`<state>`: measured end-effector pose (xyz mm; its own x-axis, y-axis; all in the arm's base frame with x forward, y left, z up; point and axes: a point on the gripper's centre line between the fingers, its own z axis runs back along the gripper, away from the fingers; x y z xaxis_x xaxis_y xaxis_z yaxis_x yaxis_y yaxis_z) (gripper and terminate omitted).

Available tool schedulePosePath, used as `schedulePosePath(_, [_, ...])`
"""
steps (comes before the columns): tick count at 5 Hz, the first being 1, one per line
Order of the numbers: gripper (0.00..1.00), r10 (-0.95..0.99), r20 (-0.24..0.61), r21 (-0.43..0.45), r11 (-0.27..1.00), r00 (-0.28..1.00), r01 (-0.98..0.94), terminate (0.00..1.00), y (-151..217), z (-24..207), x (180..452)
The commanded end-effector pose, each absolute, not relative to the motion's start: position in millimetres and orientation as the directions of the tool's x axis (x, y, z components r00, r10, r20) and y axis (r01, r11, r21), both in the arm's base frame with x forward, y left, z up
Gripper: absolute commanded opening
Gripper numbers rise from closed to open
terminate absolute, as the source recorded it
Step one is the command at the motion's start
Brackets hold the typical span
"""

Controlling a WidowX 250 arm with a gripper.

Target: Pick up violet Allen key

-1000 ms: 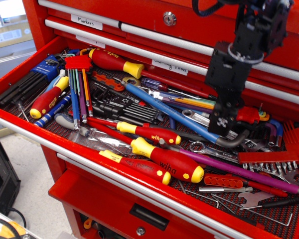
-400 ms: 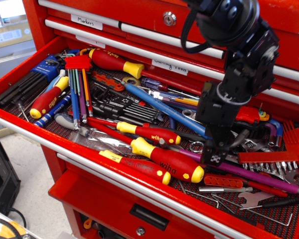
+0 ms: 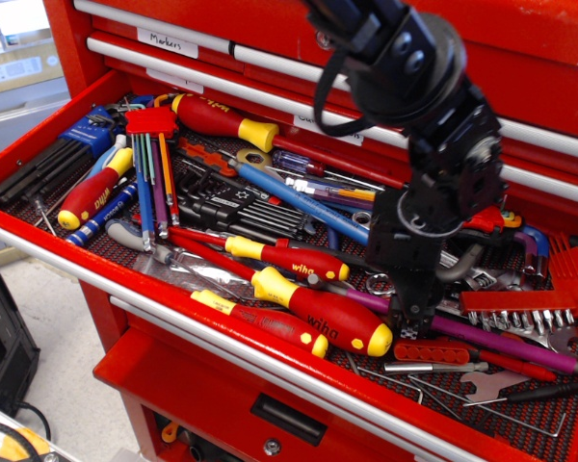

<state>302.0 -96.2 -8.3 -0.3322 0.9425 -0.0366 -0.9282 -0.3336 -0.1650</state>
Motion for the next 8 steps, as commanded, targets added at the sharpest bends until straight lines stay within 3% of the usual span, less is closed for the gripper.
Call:
schedulePosePath(1, [1.0, 0.93, -0.079, -0.194, -0.366, -0.358, -0.91, 0.0, -100.8, -9.0, 323.4])
schedulePosePath(2, [0.0, 0.929, -0.092, -0.179, -0.371, -0.36, -0.911, 0.0, -100.2, -8.3, 321.9])
schedulePosePath(4, [0.0, 0.966, -0.053, -0.114, -0.258, -0.254, -0.959, 0.0, -91.9, 13.5, 315.2])
schedulePosePath(6, [0.0, 0.985, 0.142, -0.047, -0.098, -0.104, -0.994, 0.0, -56.7, 59.5, 305.4])
schedulePosePath(8, [0.0, 0.935, 0.355, -0.071, 0.003, -0.023, -0.997, 0.0, -9.8, 114.0, 314.0])
